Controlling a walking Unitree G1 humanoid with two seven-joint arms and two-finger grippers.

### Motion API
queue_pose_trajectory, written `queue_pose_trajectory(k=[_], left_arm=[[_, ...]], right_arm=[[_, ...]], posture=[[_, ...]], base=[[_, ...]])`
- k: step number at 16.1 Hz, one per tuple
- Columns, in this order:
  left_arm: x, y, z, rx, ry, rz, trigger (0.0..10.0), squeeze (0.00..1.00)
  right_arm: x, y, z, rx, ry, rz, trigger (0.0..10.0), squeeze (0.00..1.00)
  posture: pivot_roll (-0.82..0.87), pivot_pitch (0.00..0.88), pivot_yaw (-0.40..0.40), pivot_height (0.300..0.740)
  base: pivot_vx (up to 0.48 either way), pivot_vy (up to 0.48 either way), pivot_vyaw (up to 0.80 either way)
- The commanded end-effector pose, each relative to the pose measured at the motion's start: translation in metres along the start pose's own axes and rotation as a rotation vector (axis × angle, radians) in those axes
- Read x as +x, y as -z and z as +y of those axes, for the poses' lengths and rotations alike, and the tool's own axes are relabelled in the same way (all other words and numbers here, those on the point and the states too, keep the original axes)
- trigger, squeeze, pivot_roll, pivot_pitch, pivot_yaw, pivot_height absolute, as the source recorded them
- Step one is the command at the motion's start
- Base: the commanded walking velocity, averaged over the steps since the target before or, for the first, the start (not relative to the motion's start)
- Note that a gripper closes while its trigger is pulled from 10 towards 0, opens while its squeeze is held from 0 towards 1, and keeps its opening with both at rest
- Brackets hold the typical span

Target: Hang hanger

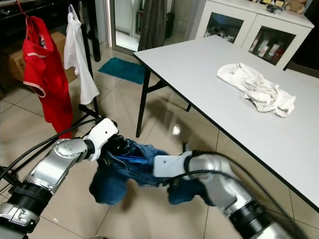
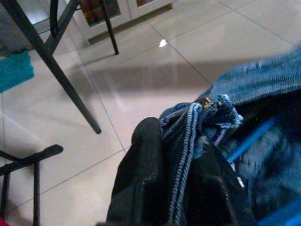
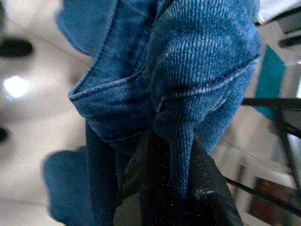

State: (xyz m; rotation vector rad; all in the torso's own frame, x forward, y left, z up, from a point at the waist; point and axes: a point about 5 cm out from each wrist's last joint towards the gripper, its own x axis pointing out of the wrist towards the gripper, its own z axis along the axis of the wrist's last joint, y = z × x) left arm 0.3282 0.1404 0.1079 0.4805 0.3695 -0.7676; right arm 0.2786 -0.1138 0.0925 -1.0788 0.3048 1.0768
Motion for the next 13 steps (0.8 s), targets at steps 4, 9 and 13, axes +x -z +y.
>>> queue_pose_trajectory(k=[4, 9, 13], left_arm=[[0.008, -0.012, -0.006, 0.033, 0.011, -0.037, 0.0, 0.0], [0.017, -0.022, -0.011, -0.02, -0.042, -0.082, 0.0, 0.0], [0.021, -0.027, -0.018, -0.078, -0.059, -0.113, 0.0, 0.0]], right_arm=[[0.003, -0.018, -0.002, 0.135, 0.016, -0.121, 0.0, 0.0], [0.012, -0.026, -0.009, 0.288, 0.058, -0.192, 0.0, 0.0], [0.016, -0.023, -0.015, 0.412, 0.122, -0.23, 0.0, 0.0]], posture=[[0.05, 0.094, -0.07, 0.74], [0.06, 0.083, -0.083, 0.74], [0.07, 0.077, -0.09, 0.74]], base=[[0.0, 0.0, 0.0], [0.0, 0.0, 0.0], [0.0, 0.0, 0.0]])
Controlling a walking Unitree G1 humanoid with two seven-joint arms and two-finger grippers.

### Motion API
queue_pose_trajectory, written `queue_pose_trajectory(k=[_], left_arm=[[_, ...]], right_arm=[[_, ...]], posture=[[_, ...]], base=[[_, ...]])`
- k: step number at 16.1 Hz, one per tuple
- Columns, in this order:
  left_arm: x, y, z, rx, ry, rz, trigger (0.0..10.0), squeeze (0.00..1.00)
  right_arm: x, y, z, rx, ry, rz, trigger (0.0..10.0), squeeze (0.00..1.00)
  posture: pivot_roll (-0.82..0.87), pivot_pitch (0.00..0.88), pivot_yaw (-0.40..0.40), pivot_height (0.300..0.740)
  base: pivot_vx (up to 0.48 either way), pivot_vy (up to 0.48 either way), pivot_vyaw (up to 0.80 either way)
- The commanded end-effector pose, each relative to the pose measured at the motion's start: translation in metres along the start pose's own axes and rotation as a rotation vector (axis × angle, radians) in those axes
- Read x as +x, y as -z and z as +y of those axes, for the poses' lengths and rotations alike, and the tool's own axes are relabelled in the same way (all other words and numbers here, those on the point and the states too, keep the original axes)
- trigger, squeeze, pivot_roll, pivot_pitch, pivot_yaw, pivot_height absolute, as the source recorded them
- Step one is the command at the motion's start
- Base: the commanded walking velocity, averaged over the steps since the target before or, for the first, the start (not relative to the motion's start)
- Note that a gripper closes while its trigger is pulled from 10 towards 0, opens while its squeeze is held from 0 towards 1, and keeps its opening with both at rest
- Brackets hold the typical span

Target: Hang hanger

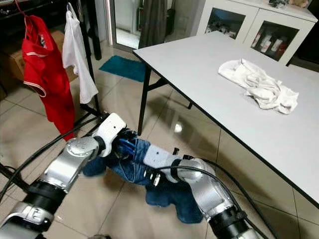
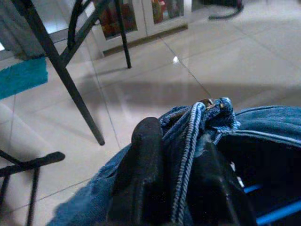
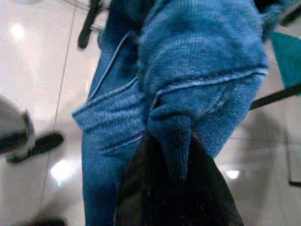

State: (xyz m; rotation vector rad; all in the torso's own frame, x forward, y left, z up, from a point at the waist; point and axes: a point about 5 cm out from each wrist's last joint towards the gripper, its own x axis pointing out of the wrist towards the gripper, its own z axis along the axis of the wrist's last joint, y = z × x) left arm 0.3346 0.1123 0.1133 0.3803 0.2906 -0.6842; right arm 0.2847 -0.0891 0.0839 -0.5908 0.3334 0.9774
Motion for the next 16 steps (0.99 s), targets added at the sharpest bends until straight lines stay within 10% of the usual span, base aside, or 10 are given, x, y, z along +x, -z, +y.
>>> queue_pose_trajectory(k=[1, 4, 5, 6, 7, 11, 12, 13, 16], left_arm=[[0.004, -0.009, -0.008, -0.025, 0.024, -0.042, 0.0, 0.0], [0.004, -0.011, -0.004, -0.017, -0.04, -0.042, 0.0, 0.0], [0.003, -0.007, 0.002, -0.019, -0.09, -0.03, 2.5, 0.0], [0.001, -0.004, 0.008, -0.032, -0.135, -0.02, 8.2, 0.0], [-0.001, -0.001, 0.012, -0.041, -0.168, -0.013, 10.0, 0.0], [-0.012, 0.009, 0.028, -0.055, -0.29, -0.01, 10.0, 0.0], [-0.014, 0.009, 0.03, -0.06, -0.294, -0.028, 10.0, 0.29], [-0.019, 0.004, 0.032, -0.076, -0.288, -0.09, 10.0, 1.0], [-0.024, -0.011, 0.036, -0.047, -0.287, -0.21, 10.0, 1.0]], right_arm=[[-0.004, -0.018, -0.018, 0.015, 0.069, -0.095, 0.0, 0.0], [-0.01, -0.027, -0.035, 0.076, 0.147, -0.196, 0.0, 0.0], [-0.013, -0.029, -0.039, 0.077, 0.15, -0.219, 0.0, 0.0], [-0.015, -0.029, -0.041, 0.08, 0.152, -0.235, 0.0, 0.0], [-0.017, -0.029, -0.043, 0.086, 0.153, -0.251, 0.0, 0.0], [-0.026, -0.031, -0.053, 0.139, 0.178, -0.329, 0.0, 0.0], [-0.028, -0.031, -0.055, 0.137, 0.183, -0.337, 0.0, 0.0], [-0.03, -0.031, -0.058, 0.129, 0.188, -0.343, 0.0, 0.0], [-0.028, -0.03, -0.056, 0.124, 0.174, -0.352, 0.0, 0.0]], posture=[[0.07, 0.07, -0.097, 0.74], [0.08, 0.06, -0.11, 0.74], [0.08, 0.06, -0.114, 0.74], [0.08, 0.061, -0.119, 0.74], [0.08, 0.062, -0.122, 0.74], [0.09, 0.067, -0.141, 0.74], [0.09, 0.066, -0.143, 0.74], [0.09, 0.064, -0.145, 0.74], [0.09, 0.061, -0.146, 0.74]], base=[[0.0, 0.0, 0.0], [0.0, 0.0, 0.0], [0.0, 0.0, 0.0], [0.0, 0.0, 0.0], [0.0, 0.0, 0.0], [0.0, 0.0, 0.0], [0.0, 0.0, 0.0], [0.0, 0.0, 0.0], [0.0, 0.0, 0.0]])
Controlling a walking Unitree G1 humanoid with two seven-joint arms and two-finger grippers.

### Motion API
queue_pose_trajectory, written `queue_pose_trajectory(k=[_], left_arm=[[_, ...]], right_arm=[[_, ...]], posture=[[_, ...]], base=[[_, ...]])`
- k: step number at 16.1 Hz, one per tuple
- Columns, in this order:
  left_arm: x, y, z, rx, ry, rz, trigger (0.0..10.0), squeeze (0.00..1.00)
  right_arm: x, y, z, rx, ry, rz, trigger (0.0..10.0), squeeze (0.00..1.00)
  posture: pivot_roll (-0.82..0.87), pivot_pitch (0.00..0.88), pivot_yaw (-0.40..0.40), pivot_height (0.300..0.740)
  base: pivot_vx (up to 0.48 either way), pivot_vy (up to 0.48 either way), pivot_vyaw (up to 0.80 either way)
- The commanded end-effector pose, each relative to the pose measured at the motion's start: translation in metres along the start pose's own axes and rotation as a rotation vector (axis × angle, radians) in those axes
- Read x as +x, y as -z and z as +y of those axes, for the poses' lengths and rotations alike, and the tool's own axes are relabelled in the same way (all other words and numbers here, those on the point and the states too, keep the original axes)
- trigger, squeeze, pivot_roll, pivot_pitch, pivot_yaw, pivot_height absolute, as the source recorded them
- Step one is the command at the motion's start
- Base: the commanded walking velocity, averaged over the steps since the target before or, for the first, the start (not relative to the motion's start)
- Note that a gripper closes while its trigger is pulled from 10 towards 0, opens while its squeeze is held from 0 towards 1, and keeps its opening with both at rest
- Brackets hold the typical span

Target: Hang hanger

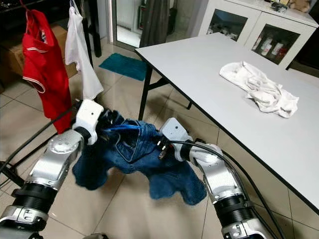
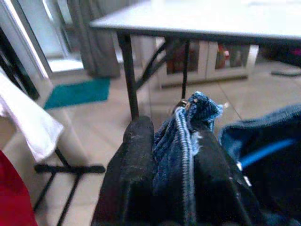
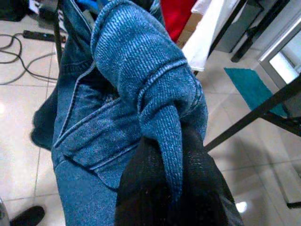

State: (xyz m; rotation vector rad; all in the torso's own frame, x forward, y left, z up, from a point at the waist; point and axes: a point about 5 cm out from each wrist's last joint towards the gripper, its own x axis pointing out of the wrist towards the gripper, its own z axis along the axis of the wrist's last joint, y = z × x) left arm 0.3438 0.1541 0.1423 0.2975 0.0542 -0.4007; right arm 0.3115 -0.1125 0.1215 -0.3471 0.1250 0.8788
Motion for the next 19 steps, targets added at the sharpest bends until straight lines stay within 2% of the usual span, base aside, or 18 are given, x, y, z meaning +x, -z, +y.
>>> queue_pose_trajectory(k=[1, 3, 4, 5, 7, 10, 15, 19], left_arm=[[0.002, -0.011, -0.007, 0.005, 0.022, -0.071, 10.0, 1.0], [0.003, -0.023, -0.006, 0.006, 0.016, -0.14, 10.0, 1.0], [0.004, -0.034, -0.006, -0.023, 0.019, -0.188, 10.0, 0.94], [0.004, -0.039, -0.005, -0.04, 0.022, -0.211, 10.0, 0.94], [0.004, -0.045, -0.004, -0.066, 0.037, -0.235, 10.0, 1.0], [0.003, -0.052, -0.006, -0.104, 0.074, -0.258, 10.0, 1.0], [0.004, -0.061, -0.032, -0.124, 0.187, -0.279, 10.0, 1.0], [0.002, -0.065, -0.043, -0.125, 0.234, -0.293, 10.0, 1.0]], right_arm=[[0.0, -0.016, -0.007, -0.009, 0.022, -0.099, 0.0, 0.0], [0.002, -0.016, -0.003, -0.005, 0.014, -0.111, 0.0, 0.0], [0.005, -0.015, 0.002, -0.013, 0.002, -0.114, 0.0, 0.0], [0.007, -0.014, 0.005, -0.021, -0.006, -0.111, 0.0, 0.0], [0.008, -0.013, 0.007, -0.035, -0.01, -0.104, 0.0, 0.0], [0.01, -0.012, 0.007, -0.059, 0.006, -0.098, 0.0, 0.0], [0.023, -0.019, 0.006, -0.053, 0.105, -0.127, 0.0, 0.0], [0.025, -0.022, -0.001, -0.008, 0.187, -0.162, 0.0, 0.0]], posture=[[0.09, 0.061, -0.145, 0.74], [0.1, 0.06, -0.142, 0.74], [0.1, 0.06, -0.139, 0.74], [0.1, 0.06, -0.139, 0.74], [0.1, 0.059, -0.135, 0.74], [0.1, 0.059, -0.129, 0.74], [0.11, 0.059, -0.124, 0.74], [0.11, 0.056, -0.122, 0.74]], base=[[0.0, 0.0, 0.0], [0.0, 0.0, 0.0], [0.0, 0.0, 0.0], [0.0, 0.0, 0.0], [0.0, 0.0, 0.0], [0.0, 0.0, 0.0], [0.0, 0.0, 0.0], [0.0, 0.0, 0.0]])
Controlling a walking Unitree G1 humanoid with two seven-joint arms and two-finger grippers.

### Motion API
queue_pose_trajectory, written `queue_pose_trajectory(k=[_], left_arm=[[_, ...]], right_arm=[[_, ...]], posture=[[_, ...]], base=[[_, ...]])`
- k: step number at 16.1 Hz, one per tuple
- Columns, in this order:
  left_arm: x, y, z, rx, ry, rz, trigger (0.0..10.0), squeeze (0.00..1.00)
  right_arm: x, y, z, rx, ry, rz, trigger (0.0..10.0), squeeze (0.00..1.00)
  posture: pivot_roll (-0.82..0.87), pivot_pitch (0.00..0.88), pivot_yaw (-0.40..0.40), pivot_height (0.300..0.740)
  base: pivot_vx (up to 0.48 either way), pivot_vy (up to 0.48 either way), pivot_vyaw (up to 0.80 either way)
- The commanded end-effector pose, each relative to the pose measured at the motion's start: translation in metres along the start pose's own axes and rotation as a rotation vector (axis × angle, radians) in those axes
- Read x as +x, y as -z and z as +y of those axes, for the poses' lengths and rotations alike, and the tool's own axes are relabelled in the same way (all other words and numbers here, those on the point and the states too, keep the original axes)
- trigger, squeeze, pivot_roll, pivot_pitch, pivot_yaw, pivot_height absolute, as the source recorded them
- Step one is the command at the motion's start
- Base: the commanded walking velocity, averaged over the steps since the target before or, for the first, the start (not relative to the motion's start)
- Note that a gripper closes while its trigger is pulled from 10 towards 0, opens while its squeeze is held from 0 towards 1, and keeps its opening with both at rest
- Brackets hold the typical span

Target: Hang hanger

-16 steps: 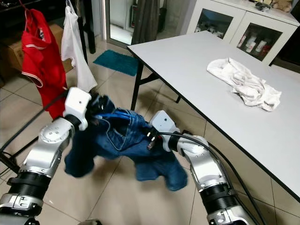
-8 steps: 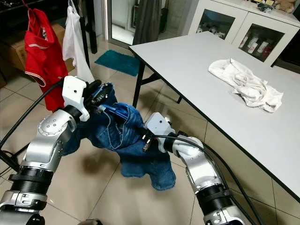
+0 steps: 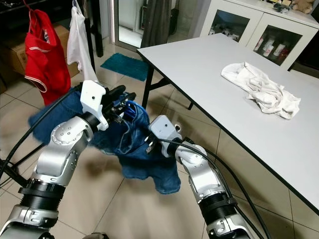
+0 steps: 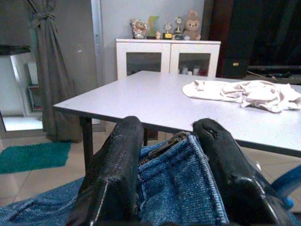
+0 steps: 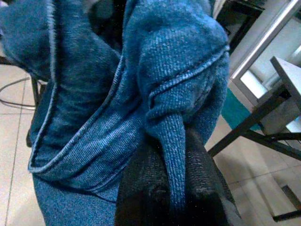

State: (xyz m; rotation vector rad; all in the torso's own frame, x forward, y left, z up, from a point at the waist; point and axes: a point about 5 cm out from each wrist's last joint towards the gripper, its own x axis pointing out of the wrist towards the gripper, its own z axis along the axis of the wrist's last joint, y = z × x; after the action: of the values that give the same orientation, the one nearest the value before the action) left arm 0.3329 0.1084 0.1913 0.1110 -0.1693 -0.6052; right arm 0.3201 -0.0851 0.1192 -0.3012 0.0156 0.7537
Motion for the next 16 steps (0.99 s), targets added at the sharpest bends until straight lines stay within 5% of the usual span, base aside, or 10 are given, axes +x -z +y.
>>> queue_pose_trajectory(k=[1, 2, 5, 8, 9, 13, 14, 16], left_arm=[[0.003, -0.003, -0.013, -0.004, 0.063, -0.013, 10.0, 1.0], [0.003, -0.005, -0.012, 0.026, 0.058, -0.021, 10.0, 0.0], [0.001, -0.011, -0.004, 0.139, 0.002, -0.058, 10.0, 0.0], [-0.007, -0.007, -0.001, 0.148, 0.012, -0.035, 10.0, 0.0], [-0.009, -0.008, -0.001, 0.152, 0.018, -0.047, 10.0, 1.0], [-0.01, -0.021, 0.0, 0.288, -0.002, -0.133, 10.0, 1.0], [-0.01, -0.028, 0.001, 0.341, -0.006, -0.177, 10.0, 0.0], [-0.014, -0.036, -0.002, 0.458, 0.024, -0.235, 10.0, 0.0]], right_arm=[[0.002, -0.016, -0.012, -0.009, 0.055, -0.073, 0.0, 0.0], [0.002, -0.016, -0.014, 0.009, 0.072, -0.085, 0.0, 0.0], [0.001, -0.02, -0.023, 0.093, 0.154, -0.152, 0.0, 0.0], [-0.001, -0.026, -0.031, 0.169, 0.205, -0.229, 0.0, 0.0], [-0.001, -0.028, -0.031, 0.185, 0.201, -0.248, 0.0, 0.0], [0.0, -0.027, -0.029, 0.208, 0.195, -0.271, 0.0, 0.0], [-0.001, -0.027, -0.029, 0.214, 0.194, -0.281, 0.0, 0.0], [-0.002, -0.027, -0.03, 0.22, 0.197, -0.298, 0.0, 0.0]], posture=[[0.11, 0.055, -0.122, 0.74], [0.11, 0.055, -0.122, 0.74], [0.11, 0.054, -0.121, 0.74], [0.12, 0.054, -0.12, 0.74], [0.12, 0.055, -0.122, 0.74], [0.13, 0.056, -0.126, 0.74], [0.13, 0.056, -0.126, 0.74], [0.13, 0.057, -0.126, 0.74]], base=[[0.0, 0.0, 0.0], [0.0, 0.0, 0.0], [0.0, 0.0, 0.0], [0.0, 0.0, 0.0], [0.0, 0.0, 0.0], [0.0, 0.0, 0.0], [0.0, 0.0, 0.0], [0.0, 0.0, 0.0]])
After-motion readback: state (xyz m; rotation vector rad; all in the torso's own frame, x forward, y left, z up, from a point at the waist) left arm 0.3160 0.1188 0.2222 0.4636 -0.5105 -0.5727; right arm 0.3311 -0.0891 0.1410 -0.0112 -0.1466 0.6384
